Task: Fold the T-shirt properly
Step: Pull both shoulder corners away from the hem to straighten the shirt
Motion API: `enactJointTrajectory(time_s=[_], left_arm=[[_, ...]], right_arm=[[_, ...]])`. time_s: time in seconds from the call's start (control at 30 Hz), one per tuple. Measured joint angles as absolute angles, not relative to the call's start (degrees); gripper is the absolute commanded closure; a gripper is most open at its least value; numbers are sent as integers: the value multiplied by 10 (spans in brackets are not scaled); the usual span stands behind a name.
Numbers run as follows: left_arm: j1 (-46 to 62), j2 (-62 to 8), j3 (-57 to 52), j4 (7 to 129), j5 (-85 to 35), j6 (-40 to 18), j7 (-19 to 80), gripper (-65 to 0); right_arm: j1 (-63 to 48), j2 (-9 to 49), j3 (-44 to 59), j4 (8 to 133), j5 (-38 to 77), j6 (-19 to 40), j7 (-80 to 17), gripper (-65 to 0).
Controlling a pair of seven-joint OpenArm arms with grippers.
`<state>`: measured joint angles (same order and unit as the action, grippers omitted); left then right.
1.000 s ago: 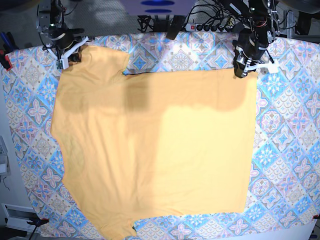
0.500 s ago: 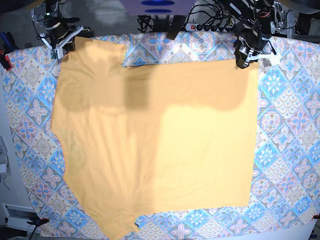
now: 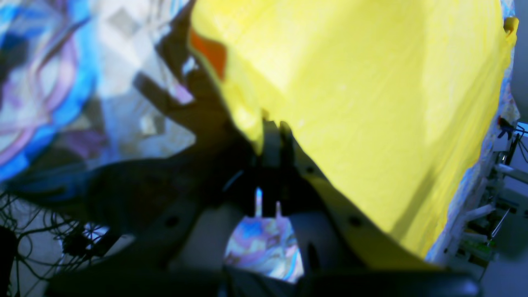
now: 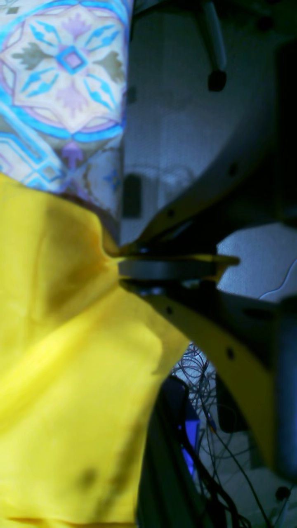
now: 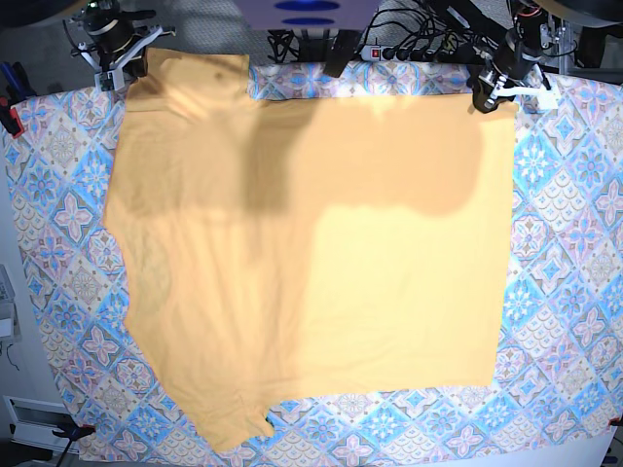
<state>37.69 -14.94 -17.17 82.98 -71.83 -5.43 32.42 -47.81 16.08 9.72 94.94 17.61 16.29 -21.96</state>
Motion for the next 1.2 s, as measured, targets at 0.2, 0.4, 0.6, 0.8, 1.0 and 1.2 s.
enactJointTrajectory(time_s=[0.2, 0.4, 0.6, 0.8, 1.0, 1.2], left_arm=[[395, -152, -175, 830, -719, -58, 320, 0], [415, -152, -175, 833, -721, -63, 319, 0], [426, -152, -176, 834, -723, -65, 317, 0], [437, -152, -176, 846, -719, -62, 316, 0], [440, -152, -176, 906, -695, -29, 330, 0], [438, -150, -203, 945, -696, -32, 331, 0]], right_arm=[[-499, 160, 97, 950, 176, 165, -216, 0], [-526, 161, 97, 950, 176, 163, -190, 0], [-541, 161, 97, 962, 175, 163, -186, 0], [-548, 161, 98, 985, 172, 163, -185, 0], [-535, 161, 98, 1003, 170, 163, -193, 0], [-524, 162, 122, 1041, 171, 161, -191, 0]])
